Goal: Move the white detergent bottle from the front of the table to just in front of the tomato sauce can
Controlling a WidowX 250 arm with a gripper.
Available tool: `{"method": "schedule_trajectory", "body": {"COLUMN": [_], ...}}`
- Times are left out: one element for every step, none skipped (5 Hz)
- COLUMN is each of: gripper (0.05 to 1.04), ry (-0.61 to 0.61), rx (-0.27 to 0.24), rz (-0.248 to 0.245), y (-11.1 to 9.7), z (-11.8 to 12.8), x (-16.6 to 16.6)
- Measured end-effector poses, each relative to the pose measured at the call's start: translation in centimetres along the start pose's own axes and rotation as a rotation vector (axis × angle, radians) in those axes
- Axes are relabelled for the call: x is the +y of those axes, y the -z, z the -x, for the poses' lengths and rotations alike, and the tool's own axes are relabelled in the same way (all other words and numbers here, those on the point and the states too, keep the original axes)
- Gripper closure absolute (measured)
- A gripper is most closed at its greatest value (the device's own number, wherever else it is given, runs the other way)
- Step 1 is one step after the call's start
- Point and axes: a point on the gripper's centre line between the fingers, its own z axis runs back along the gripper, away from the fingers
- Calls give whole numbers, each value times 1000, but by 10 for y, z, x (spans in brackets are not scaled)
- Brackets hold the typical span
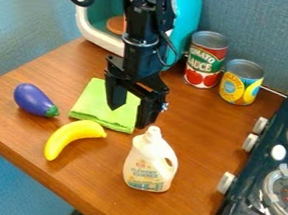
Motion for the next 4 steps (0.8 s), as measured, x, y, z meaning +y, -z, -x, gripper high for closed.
{"method": "schedule_trajectory", "body": {"gripper": [82,82,82,82], "ry": [0,-45,-97,-111], "rx": [27,-32,-122,-204], "rz": [8,98,120,93], "y": [8,-4,-29,-53], "z": [3,-4,-13,-14], "x": [0,-6,4,6]}}
